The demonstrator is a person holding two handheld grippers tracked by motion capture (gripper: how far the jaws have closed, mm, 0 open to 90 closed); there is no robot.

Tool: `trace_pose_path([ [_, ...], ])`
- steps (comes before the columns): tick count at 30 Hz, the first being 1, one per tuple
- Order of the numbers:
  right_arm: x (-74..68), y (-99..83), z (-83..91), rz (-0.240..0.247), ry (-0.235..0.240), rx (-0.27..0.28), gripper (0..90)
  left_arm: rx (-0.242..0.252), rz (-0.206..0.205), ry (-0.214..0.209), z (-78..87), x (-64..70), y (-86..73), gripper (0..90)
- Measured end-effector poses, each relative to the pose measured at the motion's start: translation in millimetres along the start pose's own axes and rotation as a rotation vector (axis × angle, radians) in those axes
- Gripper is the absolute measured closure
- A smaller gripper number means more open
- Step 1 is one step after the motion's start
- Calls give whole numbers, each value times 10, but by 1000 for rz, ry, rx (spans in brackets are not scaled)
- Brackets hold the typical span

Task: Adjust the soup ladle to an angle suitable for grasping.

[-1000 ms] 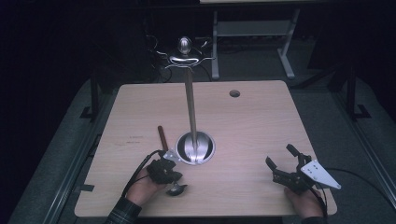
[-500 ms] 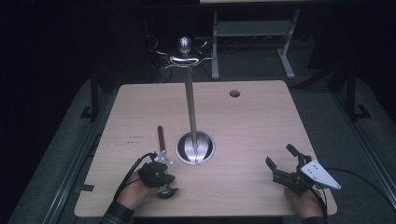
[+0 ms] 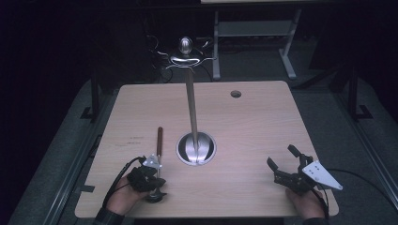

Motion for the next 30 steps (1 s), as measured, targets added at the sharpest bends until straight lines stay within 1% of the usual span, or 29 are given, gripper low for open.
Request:
trace_pose_path([
  [3, 0, 0, 0, 0, 0, 0, 79, 2, 16, 8, 47, -42, -53, 900],
  [5, 0, 0, 0, 0, 0, 0, 80, 4, 19, 11, 79, -68, -83, 900],
  [6, 0, 0, 0, 0, 0, 0, 80, 12, 34, 11, 97, -76, -100, 900],
  [7, 0, 0, 0, 0, 0, 0, 79, 8, 36, 16, 124, -104, -132, 900],
  [8, 0, 0, 0, 0, 0, 0, 79, 8, 36, 16, 124, -104, -132, 900],
  [9, 0, 0, 0, 0, 0, 0, 79, 15, 45, 18, 134, -118, -145, 900],
  [13, 0, 0, 0, 1, 0, 0, 79, 13, 59, 22, 193, -184, -216, 900],
  [15, 0, -1, 0, 1, 0, -1, 79, 21, 65, 24, 198, -192, -217, 900],
  [18, -1, -1, 1, 1, 0, -2, 79, 13, 58, 30, 204, -204, -217, 900],
  [20, -1, -1, 1, 1, 0, -1, 79, 16, 64, 29, 200, -201, -205, 900],
  [21, 0, -1, 1, 2, -1, -2, 79, 13, 58, 27, 205, -205, -201, 900],
  [25, 0, 0, 0, 1, 0, 0, 79, 24, 56, 27, 226, -219, -168, 900],
  [26, -1, 0, 0, 1, 0, -1, 79, 35, 65, 26, 239, -230, -139, 900],
  [27, 0, 0, 0, 1, 0, -1, 79, 38, 60, 31, 253, -254, -119, 900],
  [30, 0, -1, 1, 1, 0, -2, 79, 64, 90, 39, 277, -322, -55, 900],
])
Point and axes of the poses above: each handheld gripper's, and its own axes: z roughly backward along the jaws, y roughly out of its top, x roughly to its right, the point moved 10 cm from there along -z, roughly forward along the jaws, and after that the axes turned 7 degrees about z, right-handed, at the moved point
